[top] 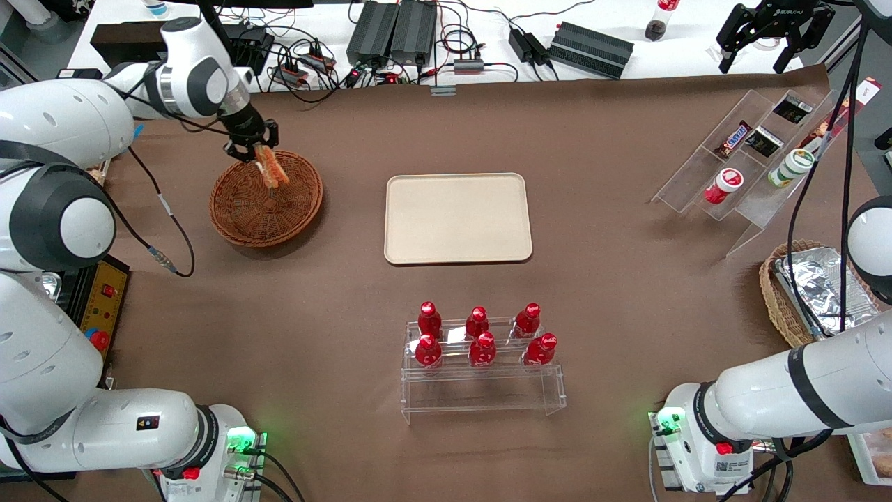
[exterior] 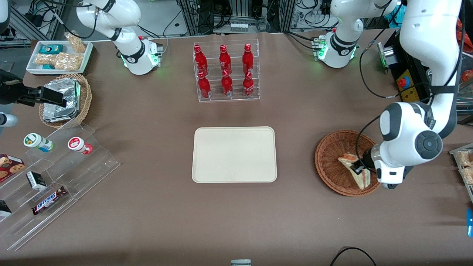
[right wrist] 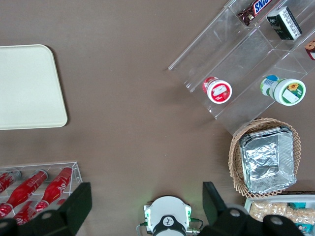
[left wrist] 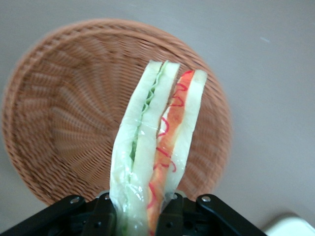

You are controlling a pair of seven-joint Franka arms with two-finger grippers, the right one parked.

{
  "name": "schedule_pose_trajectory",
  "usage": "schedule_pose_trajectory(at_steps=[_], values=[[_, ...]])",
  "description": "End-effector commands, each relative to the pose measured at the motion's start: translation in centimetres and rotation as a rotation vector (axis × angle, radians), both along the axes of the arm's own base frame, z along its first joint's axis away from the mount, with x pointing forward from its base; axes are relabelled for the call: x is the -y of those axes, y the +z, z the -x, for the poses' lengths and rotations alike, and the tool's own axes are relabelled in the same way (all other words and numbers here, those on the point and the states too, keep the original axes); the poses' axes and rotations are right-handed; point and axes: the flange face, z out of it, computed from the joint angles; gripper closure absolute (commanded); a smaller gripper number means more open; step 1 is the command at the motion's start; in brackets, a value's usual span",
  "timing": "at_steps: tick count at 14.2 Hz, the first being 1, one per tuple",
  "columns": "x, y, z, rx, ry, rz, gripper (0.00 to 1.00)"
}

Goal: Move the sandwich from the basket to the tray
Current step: 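Lift the sandwich and carry it over the cream tray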

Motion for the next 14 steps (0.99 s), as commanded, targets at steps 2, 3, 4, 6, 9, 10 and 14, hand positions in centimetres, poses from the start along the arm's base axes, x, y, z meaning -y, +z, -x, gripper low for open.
schedule_pose_trajectory(at_steps=[2,3,4,6,9,10,14], values=[[12.6,0.4,1.7,0.014,-0.183,0.038,0.81],[16.2,-0.5,1.9,0.012,-0.236,0.046,0.81],[19.6,-1.6,2.2,0.010,-0.281,0.056,0.81],[25.7,-3.2,3.1,0.014,-0.367,0.069,0.81],[34.0,-5.8,5.9,0.010,-0.465,0.080,0.81],[35.9,-6.4,6.7,0.008,-0.470,0.082,0.77],[40.6,-7.2,8.8,0.015,-0.497,0.090,0.75]])
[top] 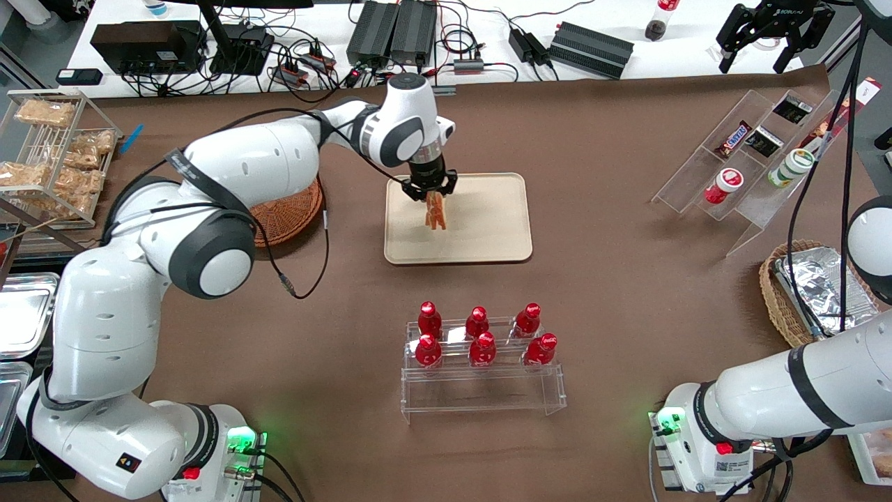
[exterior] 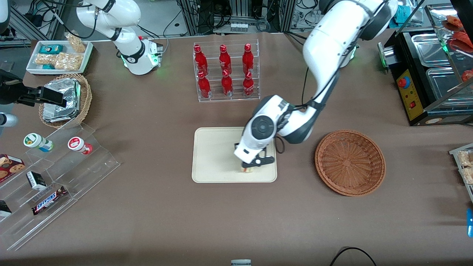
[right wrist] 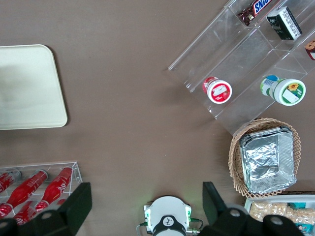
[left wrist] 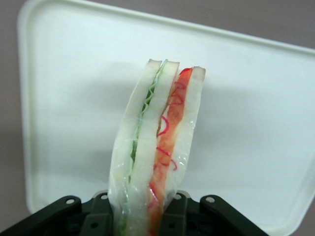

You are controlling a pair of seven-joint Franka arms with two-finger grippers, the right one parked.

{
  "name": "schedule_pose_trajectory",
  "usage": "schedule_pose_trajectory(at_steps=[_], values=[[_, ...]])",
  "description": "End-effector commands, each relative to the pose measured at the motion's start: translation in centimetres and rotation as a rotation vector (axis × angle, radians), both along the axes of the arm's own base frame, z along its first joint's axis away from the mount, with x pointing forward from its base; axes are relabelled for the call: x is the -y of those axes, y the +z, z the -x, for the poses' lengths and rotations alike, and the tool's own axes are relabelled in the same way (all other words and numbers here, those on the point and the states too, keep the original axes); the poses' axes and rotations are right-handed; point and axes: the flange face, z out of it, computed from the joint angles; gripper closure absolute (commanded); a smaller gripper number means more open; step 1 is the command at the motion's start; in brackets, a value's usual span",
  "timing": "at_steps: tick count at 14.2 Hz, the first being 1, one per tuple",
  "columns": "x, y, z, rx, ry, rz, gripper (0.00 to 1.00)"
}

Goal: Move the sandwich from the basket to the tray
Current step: 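Lower the sandwich onto the tray and open the left gripper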

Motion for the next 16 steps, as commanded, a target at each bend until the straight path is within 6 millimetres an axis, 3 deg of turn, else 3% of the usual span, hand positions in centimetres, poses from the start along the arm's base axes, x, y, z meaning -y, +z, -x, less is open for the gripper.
schedule_pose_trajectory(at_steps=[1,2,4,6,7,8,9,13,14,16], values=[[2.9,-0.2,1.0,0.011,0.006,-0.009,0.75],[4.1,-0.8,1.8,0.021,-0.003,-0.025,0.75],[4.6,-1.1,1.2,0.018,0.083,-0.031,0.75],[5.1,-1.8,1.9,0.008,0.080,-0.042,0.74],[5.1,-1.9,2.0,0.006,0.078,-0.046,0.64],[5.0,-2.0,1.9,0.008,0.083,-0.047,0.25],[4.8,-1.7,1.7,0.009,0.089,-0.045,0.00],[2.3,0.6,-0.8,0.037,0.136,-0.060,0.00],[1.2,1.9,-1.8,0.040,0.151,-0.072,0.00],[-1.8,6.6,-3.8,0.073,0.182,-0.083,0.00]])
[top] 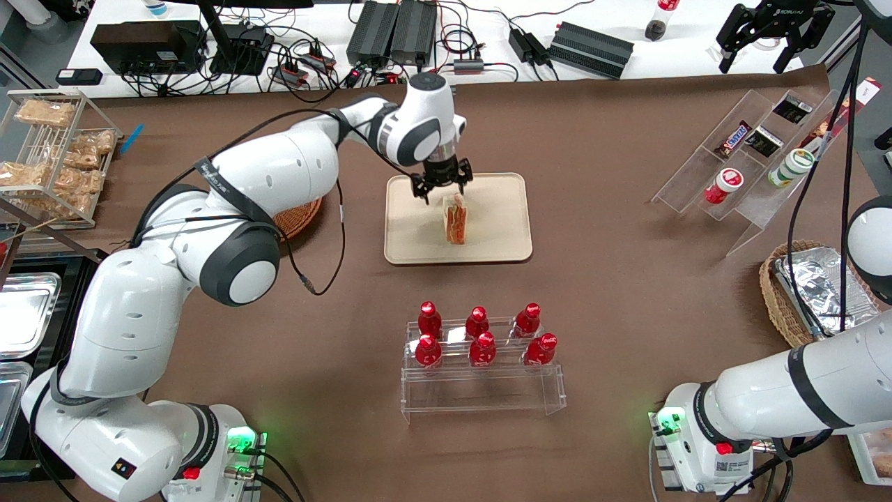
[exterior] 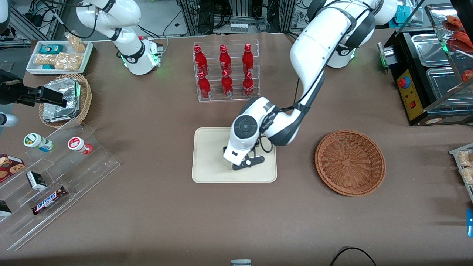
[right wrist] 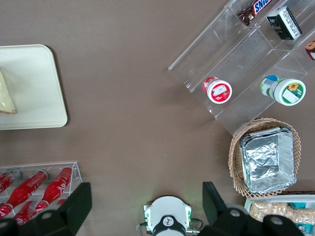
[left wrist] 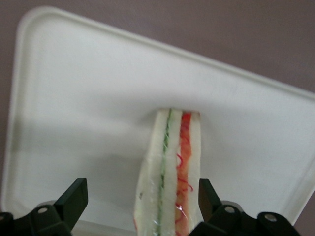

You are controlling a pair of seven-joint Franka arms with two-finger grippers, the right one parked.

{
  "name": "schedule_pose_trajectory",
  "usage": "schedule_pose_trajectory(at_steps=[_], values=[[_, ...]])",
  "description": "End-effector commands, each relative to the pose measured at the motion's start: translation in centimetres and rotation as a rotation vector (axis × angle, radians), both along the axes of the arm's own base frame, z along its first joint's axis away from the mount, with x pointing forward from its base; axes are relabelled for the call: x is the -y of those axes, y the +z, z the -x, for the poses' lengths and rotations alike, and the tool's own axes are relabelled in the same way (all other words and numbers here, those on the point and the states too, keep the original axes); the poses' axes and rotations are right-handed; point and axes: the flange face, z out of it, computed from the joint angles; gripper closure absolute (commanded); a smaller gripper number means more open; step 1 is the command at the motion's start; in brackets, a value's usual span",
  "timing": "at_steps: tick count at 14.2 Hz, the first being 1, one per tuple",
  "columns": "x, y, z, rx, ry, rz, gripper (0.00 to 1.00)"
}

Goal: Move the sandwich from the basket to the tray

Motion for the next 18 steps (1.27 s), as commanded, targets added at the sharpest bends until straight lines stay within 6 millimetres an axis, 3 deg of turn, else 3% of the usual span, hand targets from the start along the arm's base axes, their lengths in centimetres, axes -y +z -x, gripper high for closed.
schedule_pose_trajectory(at_steps=[1,2,4,5,7,10,13,15,16,18], values=[[-4.7,7.1,-2.5,0.023,0.065,-0.036,0.00],[-6.9,9.9,-3.3,0.020,0.087,-0.045,0.00],[-15.2,15.3,-6.0,-0.002,0.177,-0.064,0.00],[-18.5,17.5,-5.9,-0.038,0.162,-0.078,0.00],[-26.5,20.6,-6.1,-0.082,0.153,-0.090,0.00],[-35.6,23.0,-6.7,-0.132,0.123,-0.083,0.00],[-41.3,23.0,-6.5,-0.195,0.088,-0.072,0.00],[-41.9,22.1,-6.6,-0.218,0.061,-0.055,0.00],[-43.2,21.8,-6.8,-0.225,0.082,-0.054,0.00],[-44.2,22.6,-6.7,-0.221,0.092,-0.049,0.00]])
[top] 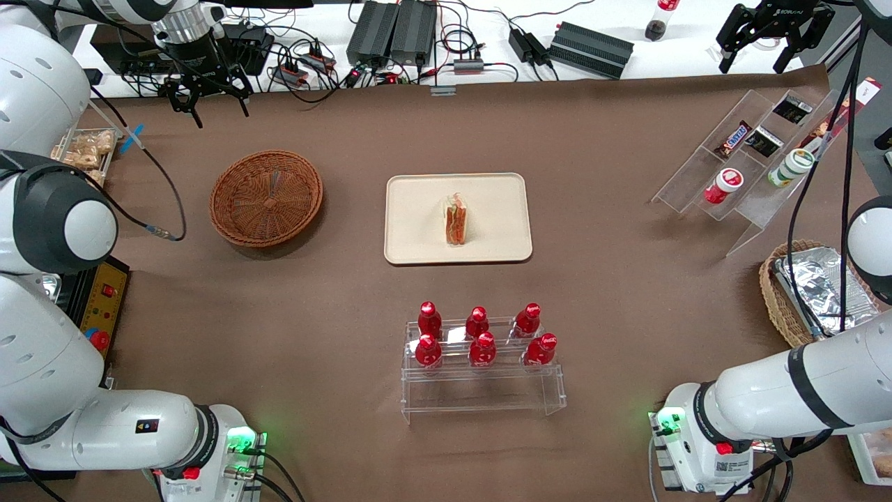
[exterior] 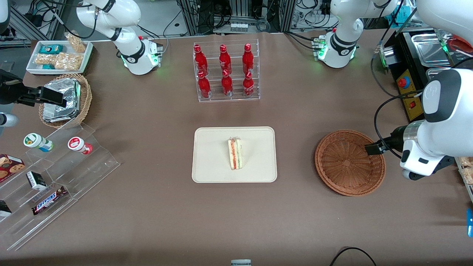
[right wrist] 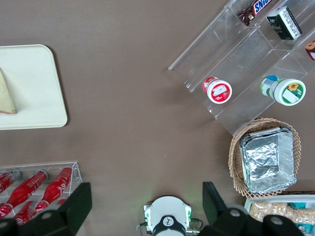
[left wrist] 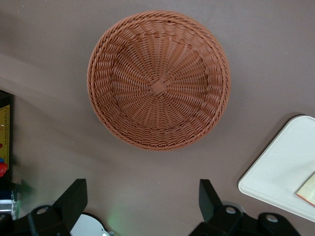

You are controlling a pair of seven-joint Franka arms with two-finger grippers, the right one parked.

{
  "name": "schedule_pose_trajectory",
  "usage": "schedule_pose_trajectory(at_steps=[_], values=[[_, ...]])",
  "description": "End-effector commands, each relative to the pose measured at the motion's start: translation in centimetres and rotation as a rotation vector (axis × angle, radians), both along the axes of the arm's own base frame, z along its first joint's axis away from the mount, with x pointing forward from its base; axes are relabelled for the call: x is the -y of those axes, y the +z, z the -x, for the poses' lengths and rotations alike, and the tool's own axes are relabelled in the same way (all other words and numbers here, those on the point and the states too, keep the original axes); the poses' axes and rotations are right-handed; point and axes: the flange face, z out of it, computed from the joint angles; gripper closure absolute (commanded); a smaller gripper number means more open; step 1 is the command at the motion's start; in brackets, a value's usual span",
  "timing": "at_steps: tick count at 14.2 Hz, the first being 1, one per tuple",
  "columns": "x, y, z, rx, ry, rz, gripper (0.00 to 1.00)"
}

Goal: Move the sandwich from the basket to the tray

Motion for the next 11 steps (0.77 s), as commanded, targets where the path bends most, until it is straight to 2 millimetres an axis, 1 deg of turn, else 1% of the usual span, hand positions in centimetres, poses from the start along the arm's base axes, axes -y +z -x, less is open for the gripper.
schedule_pose_trajectory(at_steps=[1,4,5,6,7,8,9,10,11], values=[[-0.6,2.5,0.9,0.007,-0.004,0.020,0.00],[-0.2,5.5,2.1,0.036,-0.017,0.017,0.00],[-0.2,6.9,2.3,0.064,-0.017,0.018,0.00],[-0.6,8.6,2.7,0.092,-0.011,0.024,0.00],[-1.4,11.1,3.9,0.134,0.007,0.044,0.00],[-2.7,13.0,5.6,0.123,0.042,0.085,0.00],[-3.7,13.7,7.2,0.057,0.054,0.116,0.00],[-3.6,13.9,8.3,0.015,0.047,0.103,0.00],[-3.5,14.4,9.3,0.016,0.046,0.097,0.00]])
